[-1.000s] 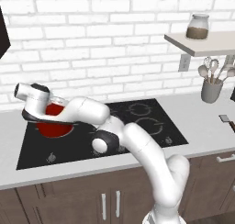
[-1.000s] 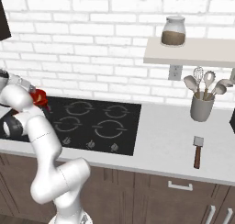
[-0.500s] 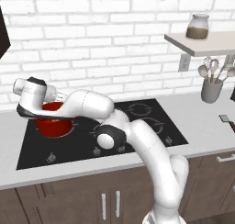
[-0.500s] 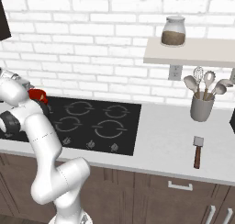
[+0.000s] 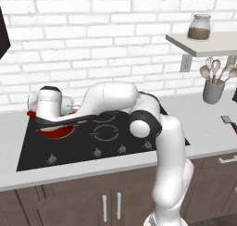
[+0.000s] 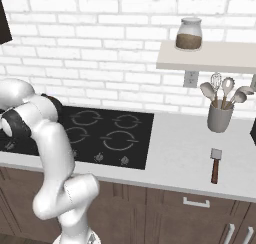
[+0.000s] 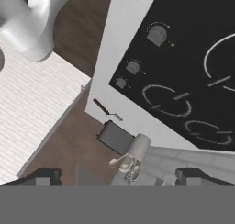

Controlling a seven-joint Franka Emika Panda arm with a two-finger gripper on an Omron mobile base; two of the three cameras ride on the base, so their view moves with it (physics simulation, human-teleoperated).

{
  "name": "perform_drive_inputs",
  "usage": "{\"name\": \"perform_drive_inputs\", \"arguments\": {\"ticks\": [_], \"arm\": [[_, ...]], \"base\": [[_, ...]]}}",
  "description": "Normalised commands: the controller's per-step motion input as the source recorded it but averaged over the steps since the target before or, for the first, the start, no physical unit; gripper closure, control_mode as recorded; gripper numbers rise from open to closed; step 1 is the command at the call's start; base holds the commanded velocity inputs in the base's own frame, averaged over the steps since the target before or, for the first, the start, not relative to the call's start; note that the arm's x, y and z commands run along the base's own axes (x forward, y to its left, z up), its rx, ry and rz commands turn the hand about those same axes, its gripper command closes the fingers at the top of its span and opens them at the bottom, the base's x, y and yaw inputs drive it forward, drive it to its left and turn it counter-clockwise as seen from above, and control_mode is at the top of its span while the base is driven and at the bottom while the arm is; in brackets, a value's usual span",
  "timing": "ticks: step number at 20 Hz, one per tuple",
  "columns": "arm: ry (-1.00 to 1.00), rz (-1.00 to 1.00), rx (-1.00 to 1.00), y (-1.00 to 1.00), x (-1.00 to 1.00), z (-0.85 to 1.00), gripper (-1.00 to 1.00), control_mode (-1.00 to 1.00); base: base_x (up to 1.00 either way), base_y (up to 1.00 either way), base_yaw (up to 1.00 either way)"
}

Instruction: Put the onion and sweet potato in the pot. Retrieve the spatula and lightly stir the vegetables in the pot.

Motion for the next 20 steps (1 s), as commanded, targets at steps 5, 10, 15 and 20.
{"name": "perform_drive_inputs", "arguments": {"ticks": [5, 10, 15, 20], "arm": [[-0.05, 0.08, 0.03, -1.0, -0.98, 0.02, -1.0, -1.0], [-0.01, 0.0, 0.14, -1.0, -0.52, 0.07, -1.0, -1.0], [0.0, 0.0, 0.23, -1.0, -0.07, 0.36, -1.0, -1.0], [0.0, 0.03, 0.21, -1.0, 0.0, 0.3, -1.0, -1.0]], "base": [[0.0, 0.0, 0.0], [0.0, 0.0, 0.0], [0.0, 0.0, 0.0], [0.0, 0.0, 0.0]]}}
